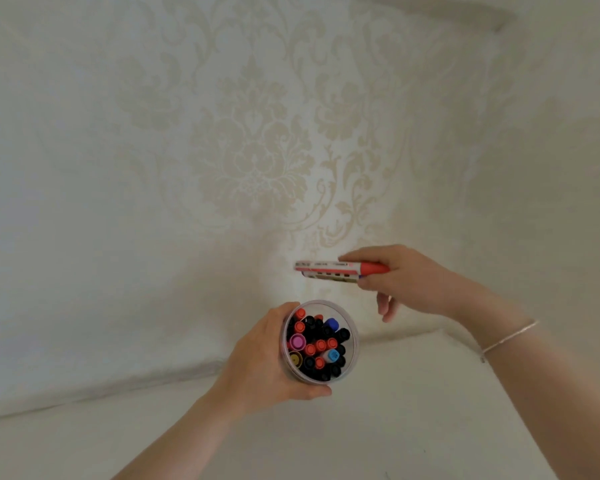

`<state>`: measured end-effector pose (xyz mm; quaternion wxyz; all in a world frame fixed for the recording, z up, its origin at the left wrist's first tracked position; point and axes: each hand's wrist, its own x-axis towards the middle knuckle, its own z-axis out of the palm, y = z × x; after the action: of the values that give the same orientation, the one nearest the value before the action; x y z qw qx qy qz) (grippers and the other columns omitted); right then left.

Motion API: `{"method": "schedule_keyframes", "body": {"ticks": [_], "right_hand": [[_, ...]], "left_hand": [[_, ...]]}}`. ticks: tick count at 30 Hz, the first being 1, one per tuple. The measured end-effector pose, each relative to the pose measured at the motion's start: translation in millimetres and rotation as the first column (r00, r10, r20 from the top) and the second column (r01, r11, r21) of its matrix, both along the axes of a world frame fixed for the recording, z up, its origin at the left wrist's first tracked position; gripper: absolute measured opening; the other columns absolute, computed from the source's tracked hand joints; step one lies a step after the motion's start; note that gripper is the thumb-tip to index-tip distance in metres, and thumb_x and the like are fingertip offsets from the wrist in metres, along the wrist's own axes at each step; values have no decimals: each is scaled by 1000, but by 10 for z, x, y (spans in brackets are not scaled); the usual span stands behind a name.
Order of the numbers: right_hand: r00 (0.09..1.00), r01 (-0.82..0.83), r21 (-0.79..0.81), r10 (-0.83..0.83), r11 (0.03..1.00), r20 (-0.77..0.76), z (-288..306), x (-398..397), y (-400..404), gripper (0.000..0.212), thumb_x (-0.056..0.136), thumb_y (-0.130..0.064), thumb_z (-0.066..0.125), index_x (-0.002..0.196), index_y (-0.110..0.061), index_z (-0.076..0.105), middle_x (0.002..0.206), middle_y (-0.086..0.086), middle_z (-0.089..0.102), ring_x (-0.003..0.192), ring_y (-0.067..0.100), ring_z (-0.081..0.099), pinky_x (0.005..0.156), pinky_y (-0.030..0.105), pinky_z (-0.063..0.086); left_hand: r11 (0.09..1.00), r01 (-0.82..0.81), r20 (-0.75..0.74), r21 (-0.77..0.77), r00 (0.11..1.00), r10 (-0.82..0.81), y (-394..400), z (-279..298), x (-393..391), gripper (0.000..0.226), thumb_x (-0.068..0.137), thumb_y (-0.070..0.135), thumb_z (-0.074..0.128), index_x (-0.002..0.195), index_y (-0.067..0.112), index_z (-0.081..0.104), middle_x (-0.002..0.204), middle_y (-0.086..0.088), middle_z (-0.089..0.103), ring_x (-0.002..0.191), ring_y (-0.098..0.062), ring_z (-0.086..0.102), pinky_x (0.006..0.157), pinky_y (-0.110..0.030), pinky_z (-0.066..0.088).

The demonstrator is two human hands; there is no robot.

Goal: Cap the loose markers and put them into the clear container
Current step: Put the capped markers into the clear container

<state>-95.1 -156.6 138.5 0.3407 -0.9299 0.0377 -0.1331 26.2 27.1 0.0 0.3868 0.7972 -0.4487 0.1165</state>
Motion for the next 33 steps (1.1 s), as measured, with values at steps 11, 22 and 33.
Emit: {"method": "schedule_keyframes", "body": {"ticks": [11,22,33], "right_hand": [[995,-52,288,73,956,-61,384,-458,146,24,91,-3,52,106,-16,64,80,15,66,37,21,48,44,30,48],[977,-116,121,135,986,-163,237,-389,202,25,90,-3,51,95,-14,73,57,0,62,34,18,47,44,25,45],[961,-158,251,207,955,-183,33,-186,128,27,95,-8,49,94,-17,75,67,9,65,29,18,40,37,22,39]], "left_hand": [[1000,6,14,20,1000,-6,21,16,-37,112,42,67,83,135,39,29,126,30,45,116,9,46,99,-19,43],[1000,8,24,10,1000,-8,5,16,-35,111,41,70,81,135,42,29,127,31,45,115,10,47,98,-18,44],[1000,5,1,-5,1000,-5,38,-16,-6,114,41,69,82,137,38,31,128,30,47,117,10,47,99,-22,45]]}}
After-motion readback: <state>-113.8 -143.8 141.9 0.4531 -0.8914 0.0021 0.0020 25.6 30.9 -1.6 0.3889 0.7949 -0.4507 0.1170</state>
